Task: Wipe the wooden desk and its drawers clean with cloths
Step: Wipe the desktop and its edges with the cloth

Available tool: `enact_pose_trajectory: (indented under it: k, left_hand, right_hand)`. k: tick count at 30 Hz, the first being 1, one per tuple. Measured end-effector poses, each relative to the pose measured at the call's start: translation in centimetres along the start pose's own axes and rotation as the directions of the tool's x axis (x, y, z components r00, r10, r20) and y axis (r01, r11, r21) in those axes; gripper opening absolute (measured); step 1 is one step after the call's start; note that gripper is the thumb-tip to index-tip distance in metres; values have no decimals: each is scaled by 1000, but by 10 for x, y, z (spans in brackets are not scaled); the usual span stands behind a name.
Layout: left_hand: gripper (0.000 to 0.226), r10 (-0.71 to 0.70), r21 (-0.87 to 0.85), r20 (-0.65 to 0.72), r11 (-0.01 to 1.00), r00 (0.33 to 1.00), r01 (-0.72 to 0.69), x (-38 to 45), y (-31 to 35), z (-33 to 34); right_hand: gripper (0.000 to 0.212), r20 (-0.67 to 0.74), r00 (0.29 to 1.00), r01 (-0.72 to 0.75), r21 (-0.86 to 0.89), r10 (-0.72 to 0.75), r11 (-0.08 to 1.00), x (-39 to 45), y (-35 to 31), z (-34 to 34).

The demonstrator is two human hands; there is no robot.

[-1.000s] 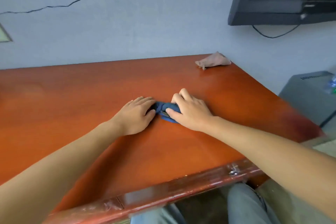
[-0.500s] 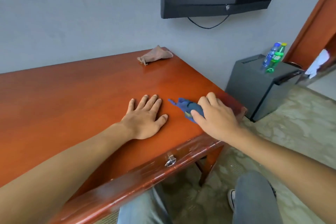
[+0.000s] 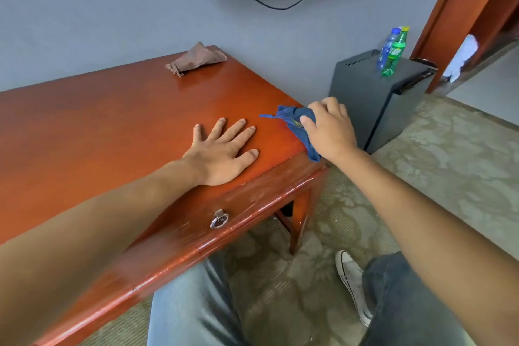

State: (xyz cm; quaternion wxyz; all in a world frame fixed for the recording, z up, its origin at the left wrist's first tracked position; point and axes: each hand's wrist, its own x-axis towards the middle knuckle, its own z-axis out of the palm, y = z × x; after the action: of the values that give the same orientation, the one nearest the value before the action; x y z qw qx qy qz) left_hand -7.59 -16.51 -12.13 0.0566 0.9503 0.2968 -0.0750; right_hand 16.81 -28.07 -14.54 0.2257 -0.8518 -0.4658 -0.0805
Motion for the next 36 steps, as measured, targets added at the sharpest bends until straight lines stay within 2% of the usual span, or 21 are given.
enact_pose_trajectory:
  k: [3, 7, 10, 12, 14, 17, 19, 21, 23, 26, 28, 30, 32, 34, 36]
  left_hand:
    - [69, -9, 7, -16, 1000, 1000, 9, 0, 0, 1]
    - [70, -15, 15, -41, 1000, 999, 16, 3, 1, 3]
    - [75, -23, 26, -46, 999, 999, 24, 4, 2, 5]
    - [74, -33, 32, -47, 999, 998, 35, 3, 4, 5]
    - [70, -37, 37, -45, 999, 998, 39, 1, 5, 3]
    - [68, -30, 55, -31, 998, 999, 32, -2, 9, 1]
    - [69, -7, 104, -15, 995, 1000, 8, -1, 10, -2]
    - [74, 8, 92, 33, 996, 999, -11, 4, 11, -8]
    - [78, 25, 32, 84, 999, 996, -27, 14, 15, -16]
    - [80, 112, 68, 91, 991, 990, -118, 47, 23, -23]
    - [76, 146, 59, 80, 987, 986, -151, 78, 32, -24]
    - [75, 159, 48, 72, 985, 985, -163, 109, 45, -25]
    - [78, 145, 53, 72, 987, 987, -149, 131, 60, -23]
    - [82, 120, 75, 64, 989, 991, -125, 140, 70, -19]
    - [89, 93, 82, 46, 992, 995, -97, 139, 76, -17]
  right_hand:
    - [34, -73, 988, 139, 22, -137, 990, -22, 5, -3]
    - [39, -153, 957, 255, 53, -245, 965, -59, -4, -3]
    - [39, -152, 927, 355, 71, -342, 932, -71, -21, -3]
    - [36, -96, 917, 395, 76, -388, 915, -62, -26, -6]
    - [33, -23, 932, 361, 63, -360, 930, -38, -22, -10]
    - [33, 90, 983, 153, 60, -158, 986, 2, -7, -20]
    - [36, 117, 989, 85, 65, -93, 994, 10, -3, -19]
    - [44, 96, 988, 124, 9, -125, 992, -1, -6, -16]
    - [51, 53, 974, 222, -37, -220, 974, -14, -2, -14]
    - [36, 77, 963, 247, 113, -257, 962, -10, 15, -21]
    - [27, 110, 976, 160, 221, -187, 962, 4, 26, -23]
    - [24, 81, 996, 18, 311, -45, 950, 21, 43, -16]
    - [26, 91, 988, -151, 509, 122, 847, 34, 63, -3]
    - [26, 175, 962, -272, 707, 212, 653, 38, 83, 10]
    - [21, 225, 937, -328, 830, 266, 452, 35, 100, 22]
